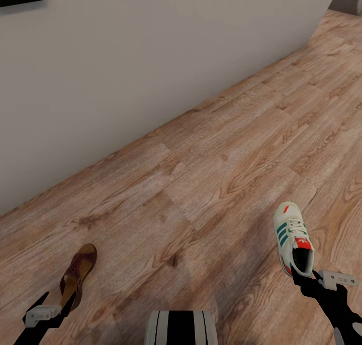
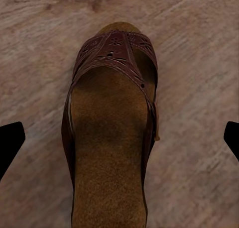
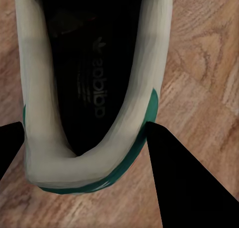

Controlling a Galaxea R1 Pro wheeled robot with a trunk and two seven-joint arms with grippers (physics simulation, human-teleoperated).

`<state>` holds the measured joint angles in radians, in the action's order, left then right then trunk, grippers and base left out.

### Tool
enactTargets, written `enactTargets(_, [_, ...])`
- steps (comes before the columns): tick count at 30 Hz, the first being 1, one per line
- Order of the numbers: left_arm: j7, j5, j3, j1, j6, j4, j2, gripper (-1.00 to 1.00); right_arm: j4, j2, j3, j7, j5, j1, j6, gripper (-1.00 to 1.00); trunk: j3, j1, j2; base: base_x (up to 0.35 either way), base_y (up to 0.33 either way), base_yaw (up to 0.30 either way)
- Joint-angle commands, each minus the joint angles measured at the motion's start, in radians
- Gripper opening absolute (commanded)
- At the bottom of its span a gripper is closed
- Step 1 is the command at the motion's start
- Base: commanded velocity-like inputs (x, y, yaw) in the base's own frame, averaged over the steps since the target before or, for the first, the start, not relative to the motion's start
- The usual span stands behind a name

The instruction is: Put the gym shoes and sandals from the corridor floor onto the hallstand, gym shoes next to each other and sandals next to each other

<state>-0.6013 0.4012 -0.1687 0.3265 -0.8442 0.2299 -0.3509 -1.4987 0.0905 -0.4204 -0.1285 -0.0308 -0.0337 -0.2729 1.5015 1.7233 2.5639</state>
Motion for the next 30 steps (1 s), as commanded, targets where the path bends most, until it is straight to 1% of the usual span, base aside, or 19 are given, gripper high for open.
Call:
enactTargets(1, [0.000, 0.000, 0.000, 0.001, 0.000, 0.000, 0.000, 1.00, 0.000, 0.000, 0.000, 0.001, 0.002, 0.000, 0.000, -1.00, 0.000, 0.000, 0.000, 0.000, 0.000, 0.000])
enactTargets(14, [0.000, -0.002, 0.000, 0.014, 0.001, 0.000, 0.000, 1.00, 0.000, 0.000, 0.001, 0.001, 0.002, 0.000, 0.001, -1.00, 0.000, 0.000, 0.000, 0.000, 0.000, 0.000])
enactTargets(30, [0.000, -0.001, 0.000, 0.018, 0.002, 0.000, -0.002, 1.00, 0.000, 0.000, 0.001, 0.001, 0.002, 0.000, 0.002, -1.00, 0.000, 0.000, 0.000, 0.000, 0.000, 0.000])
